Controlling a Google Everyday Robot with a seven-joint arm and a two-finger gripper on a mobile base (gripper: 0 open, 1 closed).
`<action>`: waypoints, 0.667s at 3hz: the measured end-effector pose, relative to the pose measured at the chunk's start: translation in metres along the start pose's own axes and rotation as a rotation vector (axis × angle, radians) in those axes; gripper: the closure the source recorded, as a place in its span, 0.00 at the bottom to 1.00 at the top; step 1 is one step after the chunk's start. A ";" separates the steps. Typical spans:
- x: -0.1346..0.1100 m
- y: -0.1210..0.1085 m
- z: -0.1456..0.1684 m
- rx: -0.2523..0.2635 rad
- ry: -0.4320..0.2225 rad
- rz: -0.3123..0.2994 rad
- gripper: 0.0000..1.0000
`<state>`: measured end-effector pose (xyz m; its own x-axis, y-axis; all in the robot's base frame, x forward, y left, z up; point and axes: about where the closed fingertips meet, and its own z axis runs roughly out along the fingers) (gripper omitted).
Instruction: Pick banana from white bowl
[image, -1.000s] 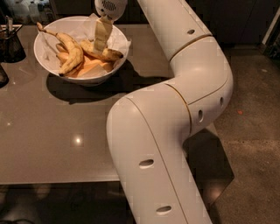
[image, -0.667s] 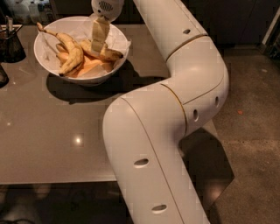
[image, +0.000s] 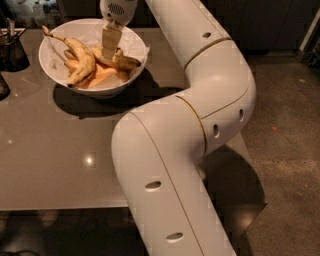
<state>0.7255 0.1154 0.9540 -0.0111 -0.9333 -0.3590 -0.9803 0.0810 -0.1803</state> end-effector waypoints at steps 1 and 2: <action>0.001 0.001 0.006 -0.015 0.001 0.005 0.36; 0.000 0.003 0.012 -0.032 0.000 0.010 0.37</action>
Offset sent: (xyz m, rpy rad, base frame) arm -0.0142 -0.0205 -0.0034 -0.0958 0.1772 0.0332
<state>0.7251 0.1195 0.9419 -0.0206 -0.9324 -0.3607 -0.9859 0.0789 -0.1476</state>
